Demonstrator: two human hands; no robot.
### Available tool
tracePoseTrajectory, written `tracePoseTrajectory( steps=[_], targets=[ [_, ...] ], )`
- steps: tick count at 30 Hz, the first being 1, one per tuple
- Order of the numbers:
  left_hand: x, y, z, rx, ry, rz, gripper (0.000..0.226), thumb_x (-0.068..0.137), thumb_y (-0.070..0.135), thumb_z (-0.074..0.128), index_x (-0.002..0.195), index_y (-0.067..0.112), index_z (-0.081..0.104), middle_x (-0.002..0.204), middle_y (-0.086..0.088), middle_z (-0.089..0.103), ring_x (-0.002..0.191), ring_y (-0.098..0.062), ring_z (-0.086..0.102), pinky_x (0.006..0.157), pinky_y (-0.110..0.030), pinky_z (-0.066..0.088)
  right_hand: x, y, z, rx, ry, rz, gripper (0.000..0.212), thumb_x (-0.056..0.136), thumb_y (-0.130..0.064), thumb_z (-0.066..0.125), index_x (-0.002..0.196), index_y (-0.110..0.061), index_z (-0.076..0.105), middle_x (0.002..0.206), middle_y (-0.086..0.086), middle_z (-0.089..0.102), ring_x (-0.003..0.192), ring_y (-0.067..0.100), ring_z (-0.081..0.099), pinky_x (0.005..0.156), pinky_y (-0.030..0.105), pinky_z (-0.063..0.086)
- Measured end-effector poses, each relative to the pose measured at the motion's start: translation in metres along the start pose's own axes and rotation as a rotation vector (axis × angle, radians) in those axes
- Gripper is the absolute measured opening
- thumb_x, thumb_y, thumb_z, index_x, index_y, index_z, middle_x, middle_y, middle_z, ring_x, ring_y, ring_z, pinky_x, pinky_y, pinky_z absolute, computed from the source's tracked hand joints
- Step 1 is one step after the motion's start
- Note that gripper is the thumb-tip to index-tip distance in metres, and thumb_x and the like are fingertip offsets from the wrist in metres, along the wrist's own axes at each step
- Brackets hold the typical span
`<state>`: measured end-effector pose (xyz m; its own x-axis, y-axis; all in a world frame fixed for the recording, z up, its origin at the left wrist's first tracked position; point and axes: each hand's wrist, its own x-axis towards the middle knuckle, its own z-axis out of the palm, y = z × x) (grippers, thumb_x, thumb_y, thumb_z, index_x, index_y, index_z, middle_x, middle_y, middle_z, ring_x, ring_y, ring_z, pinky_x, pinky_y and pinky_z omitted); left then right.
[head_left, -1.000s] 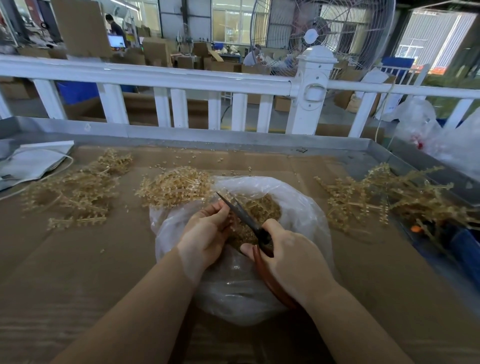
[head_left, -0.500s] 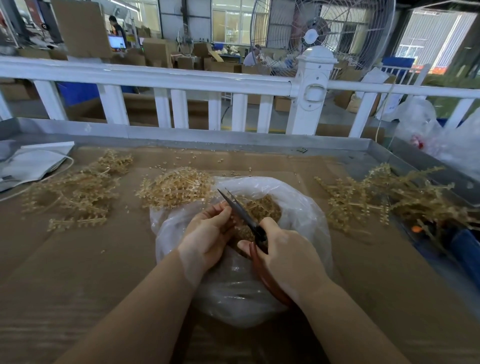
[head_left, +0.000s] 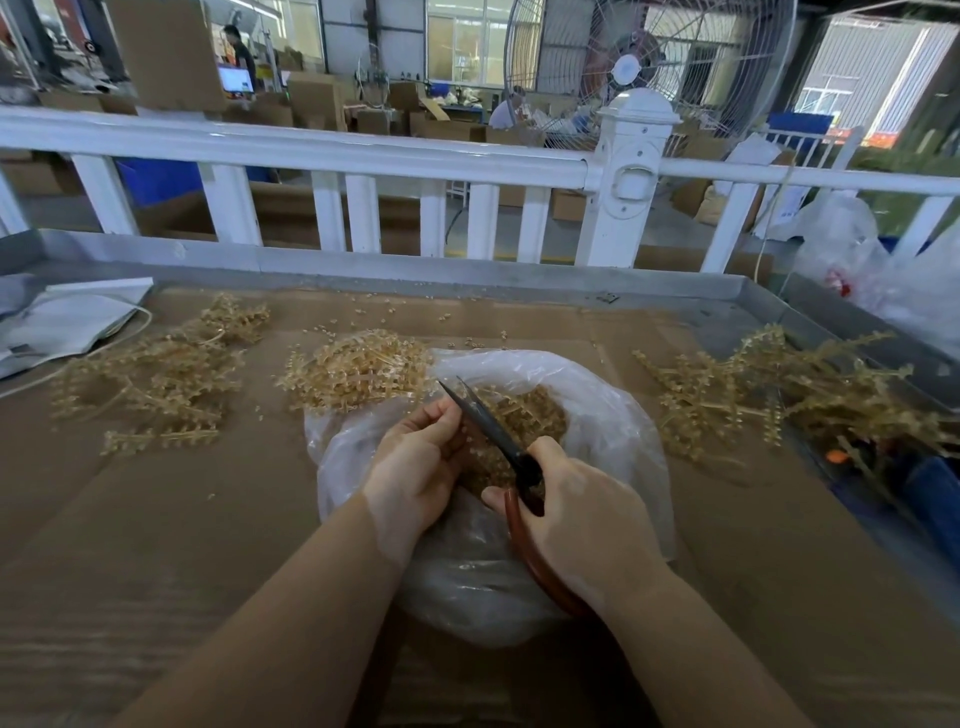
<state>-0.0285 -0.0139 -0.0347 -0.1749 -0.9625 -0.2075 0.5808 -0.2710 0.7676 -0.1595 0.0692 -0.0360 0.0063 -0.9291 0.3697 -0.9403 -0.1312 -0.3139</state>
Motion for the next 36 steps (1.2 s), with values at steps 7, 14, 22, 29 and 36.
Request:
tracePoseTrajectory(
  steps=[7,14,22,29,36],
  targets=[
    [0.001,0.0,0.001,0.046,0.0,-0.021,0.022,0.094,0.0,0.047,0.076,0.009,0.057,0.076,-0.007,0.063,0.066,-0.016,0.06,0.062,-0.024,0.053,0.003,0.0,-0.002,0.009,-0.039,0.011,0.037,0.086,-0.068,0.042,0.092,-0.032,0.035,0.082,-0.009,0.058,0.078,0.012,0.058,0.065,0.023,0.036],
    [0.0,0.0,0.005,0.05,0.023,-0.039,0.029,0.094,-0.003,0.046,0.068,0.011,0.051,0.081,-0.012,0.059,0.073,-0.021,0.056,0.073,-0.031,0.047,0.011,0.002,-0.002,0.019,-0.063,-0.01,0.035,0.087,-0.065,0.044,0.09,-0.031,0.036,0.073,-0.012,0.051,0.07,0.01,0.049,0.063,0.024,0.033],
    [-0.001,0.001,0.01,0.063,0.065,-0.045,0.029,0.094,-0.003,0.046,0.069,0.011,0.051,0.082,-0.012,0.06,0.074,-0.021,0.056,0.082,-0.035,0.049,0.012,0.006,0.002,0.002,-0.032,-0.059,0.036,0.087,-0.066,0.044,0.091,-0.031,0.035,0.071,-0.013,0.049,0.066,0.008,0.047,0.061,0.022,0.035],
    [0.001,0.0,0.006,0.083,0.063,-0.041,0.029,0.094,-0.003,0.047,0.069,0.011,0.047,0.082,-0.011,0.059,0.074,-0.02,0.054,0.078,-0.032,0.047,0.014,0.008,0.005,-0.019,-0.02,-0.068,0.04,0.087,-0.066,0.042,0.098,-0.028,0.042,0.075,-0.011,0.054,0.074,0.013,0.059,0.062,0.023,0.04],
    [0.006,0.001,0.006,0.084,0.071,-0.065,0.026,0.094,-0.003,0.047,0.072,0.011,0.047,0.086,-0.012,0.06,0.075,-0.02,0.057,0.075,-0.031,0.048,0.018,0.011,0.007,-0.025,-0.022,-0.082,0.042,0.088,-0.065,0.043,0.102,-0.025,0.045,0.075,-0.01,0.052,0.076,0.014,0.06,0.062,0.023,0.039]
  ],
)
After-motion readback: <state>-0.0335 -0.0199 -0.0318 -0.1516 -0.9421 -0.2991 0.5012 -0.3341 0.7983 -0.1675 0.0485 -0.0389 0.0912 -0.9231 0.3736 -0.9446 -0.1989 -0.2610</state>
